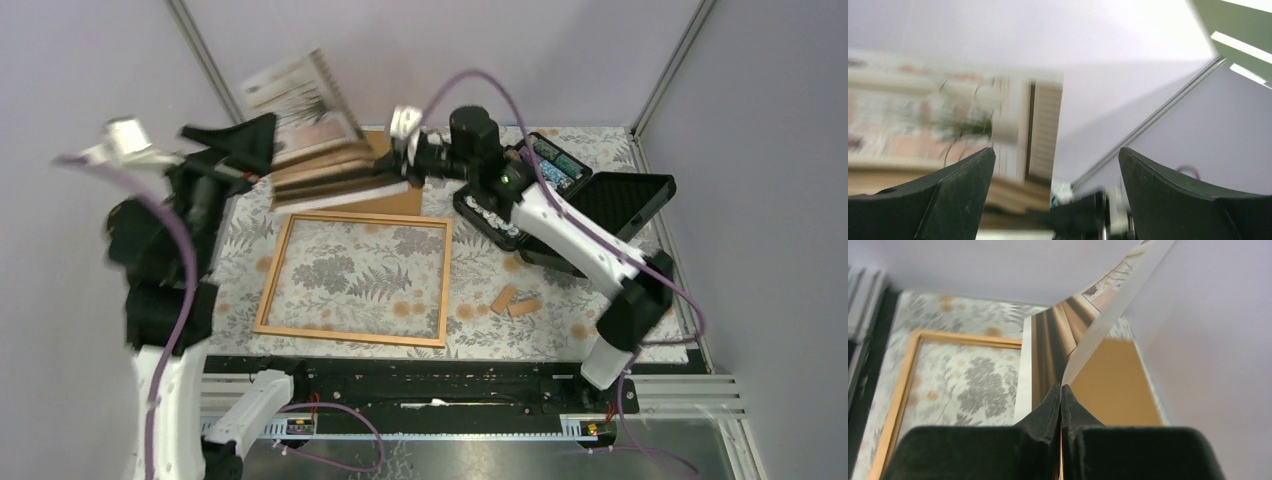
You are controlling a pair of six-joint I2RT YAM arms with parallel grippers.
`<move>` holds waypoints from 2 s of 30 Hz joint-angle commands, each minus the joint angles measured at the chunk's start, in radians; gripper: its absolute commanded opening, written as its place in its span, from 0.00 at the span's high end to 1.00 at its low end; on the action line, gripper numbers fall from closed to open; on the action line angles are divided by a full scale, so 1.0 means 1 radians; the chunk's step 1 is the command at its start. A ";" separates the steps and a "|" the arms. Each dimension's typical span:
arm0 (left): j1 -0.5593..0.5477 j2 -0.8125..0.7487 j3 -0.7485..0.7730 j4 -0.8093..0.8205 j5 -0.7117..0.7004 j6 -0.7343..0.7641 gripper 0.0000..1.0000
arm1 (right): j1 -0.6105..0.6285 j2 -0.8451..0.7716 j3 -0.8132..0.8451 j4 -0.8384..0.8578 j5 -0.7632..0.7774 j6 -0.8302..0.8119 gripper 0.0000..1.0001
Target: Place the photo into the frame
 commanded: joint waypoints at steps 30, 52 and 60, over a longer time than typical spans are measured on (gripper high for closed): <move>0.001 -0.172 -0.065 0.041 -0.112 0.066 0.01 | 0.124 -0.427 -1.127 0.461 -0.151 -1.054 0.60; 0.001 -0.097 -0.223 0.157 0.009 -0.007 0.01 | 0.129 -0.685 -1.212 0.311 0.166 1.284 0.00; 0.001 -0.108 -0.245 0.143 0.021 -0.009 0.01 | 0.321 -0.558 -1.214 0.306 0.516 1.662 0.01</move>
